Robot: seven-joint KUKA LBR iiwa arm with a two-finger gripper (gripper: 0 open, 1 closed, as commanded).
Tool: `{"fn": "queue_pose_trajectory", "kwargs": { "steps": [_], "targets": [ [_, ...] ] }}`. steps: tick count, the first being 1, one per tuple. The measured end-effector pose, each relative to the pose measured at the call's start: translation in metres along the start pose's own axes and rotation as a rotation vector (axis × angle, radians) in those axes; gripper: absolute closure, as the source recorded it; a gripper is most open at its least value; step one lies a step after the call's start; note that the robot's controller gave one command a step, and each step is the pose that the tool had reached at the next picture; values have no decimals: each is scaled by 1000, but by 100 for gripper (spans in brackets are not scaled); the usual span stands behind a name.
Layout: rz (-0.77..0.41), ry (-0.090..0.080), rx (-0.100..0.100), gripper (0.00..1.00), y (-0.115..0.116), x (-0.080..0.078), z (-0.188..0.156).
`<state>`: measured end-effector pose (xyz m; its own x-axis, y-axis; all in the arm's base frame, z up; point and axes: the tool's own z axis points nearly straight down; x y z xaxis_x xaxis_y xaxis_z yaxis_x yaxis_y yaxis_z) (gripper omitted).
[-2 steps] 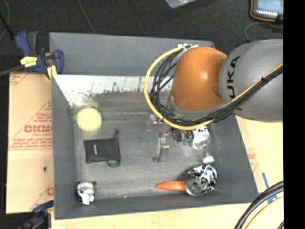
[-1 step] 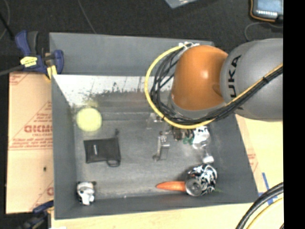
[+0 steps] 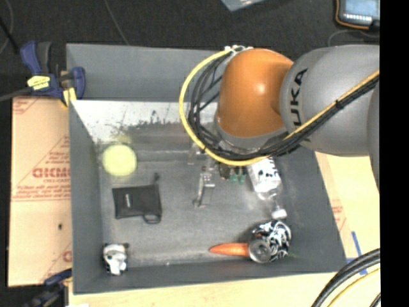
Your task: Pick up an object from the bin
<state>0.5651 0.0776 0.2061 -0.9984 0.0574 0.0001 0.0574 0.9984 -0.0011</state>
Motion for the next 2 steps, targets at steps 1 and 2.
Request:
{"fn": "queue_pose_trajectory", "kwargs": {
  "steps": [1,2],
  "targets": [
    [66,-6,-3,0,47,21,-3],
    [59,-12,-9,0,73,7,22]
  ]
}}
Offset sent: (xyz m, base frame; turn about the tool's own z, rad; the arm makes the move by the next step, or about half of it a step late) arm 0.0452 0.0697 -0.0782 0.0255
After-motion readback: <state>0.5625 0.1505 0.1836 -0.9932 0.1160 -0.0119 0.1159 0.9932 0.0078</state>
